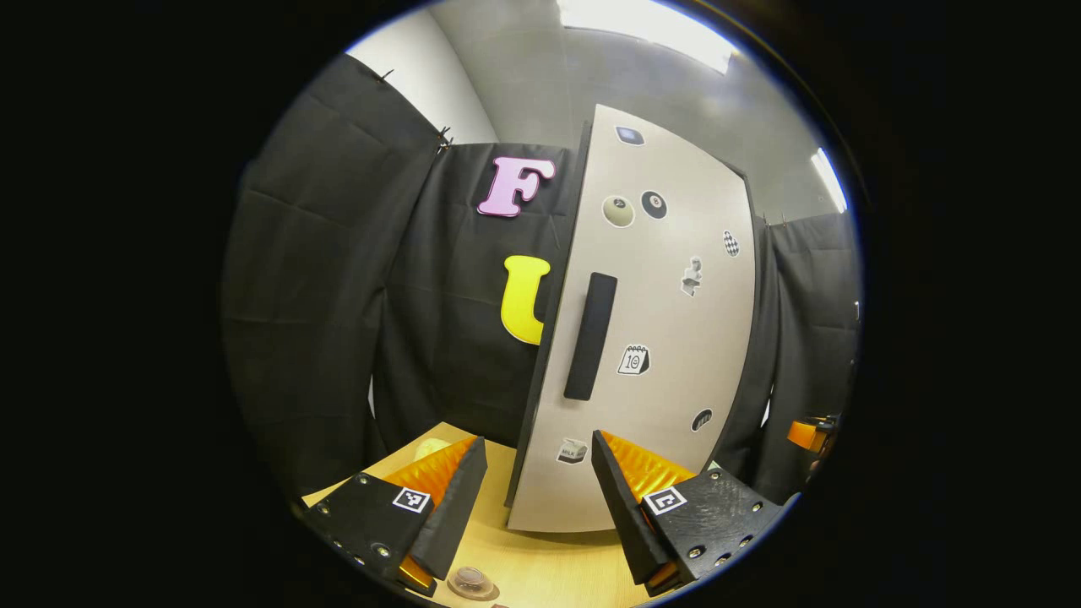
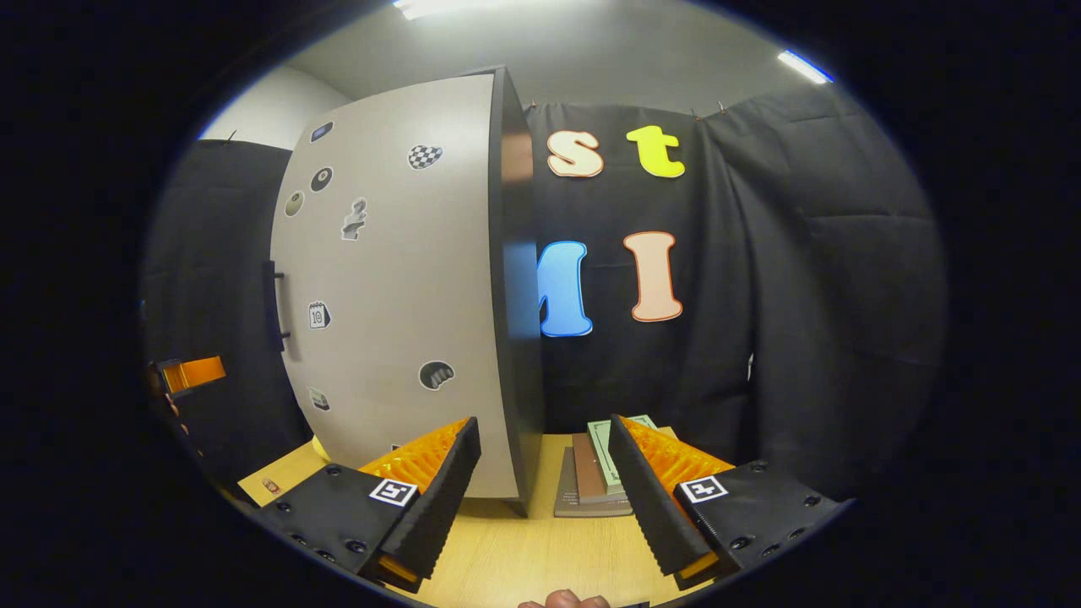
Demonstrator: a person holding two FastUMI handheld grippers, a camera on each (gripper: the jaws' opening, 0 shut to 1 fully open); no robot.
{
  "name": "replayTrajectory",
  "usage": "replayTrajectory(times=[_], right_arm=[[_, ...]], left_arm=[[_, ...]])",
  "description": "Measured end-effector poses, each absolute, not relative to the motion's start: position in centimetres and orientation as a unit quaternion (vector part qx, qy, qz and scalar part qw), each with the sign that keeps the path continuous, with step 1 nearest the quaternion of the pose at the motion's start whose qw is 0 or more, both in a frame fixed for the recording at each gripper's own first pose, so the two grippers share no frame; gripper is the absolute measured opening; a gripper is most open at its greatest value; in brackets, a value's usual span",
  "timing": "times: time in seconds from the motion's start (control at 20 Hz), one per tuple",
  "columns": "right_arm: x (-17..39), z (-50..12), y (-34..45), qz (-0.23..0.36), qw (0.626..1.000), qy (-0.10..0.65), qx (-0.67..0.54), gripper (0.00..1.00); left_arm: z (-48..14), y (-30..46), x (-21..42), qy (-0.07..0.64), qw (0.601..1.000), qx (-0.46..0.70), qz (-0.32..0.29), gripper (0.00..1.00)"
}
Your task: Open the cabinet door with the right hand, grasp the bottle in the cabinet with the left hand and place it on the coaster, then close the cabinet door with the right hand.
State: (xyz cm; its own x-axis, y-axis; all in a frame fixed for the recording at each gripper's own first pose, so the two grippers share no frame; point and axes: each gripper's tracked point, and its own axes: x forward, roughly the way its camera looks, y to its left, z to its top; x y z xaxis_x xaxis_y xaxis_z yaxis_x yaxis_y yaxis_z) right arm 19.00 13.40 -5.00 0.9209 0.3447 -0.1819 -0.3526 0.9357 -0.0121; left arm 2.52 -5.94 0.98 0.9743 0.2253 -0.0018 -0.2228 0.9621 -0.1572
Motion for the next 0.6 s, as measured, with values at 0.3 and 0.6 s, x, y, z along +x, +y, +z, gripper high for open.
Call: replayTrajectory(times=[0.3, 0.6], right_arm=[[18.0, -4.6, 14.5, 0.174, 0.981, 0.086, -0.008, 0.97], [17.7, -4.2, 15.9, 0.162, 0.983, 0.088, -0.006, 0.96]], left_arm=[[2.7, -3.8, 1.5, -0.020, 0.991, -0.036, 0.130, 0.73], [1.7, -3.2, 1.5, -0.017, 0.994, -0.029, 0.101, 0.73]])
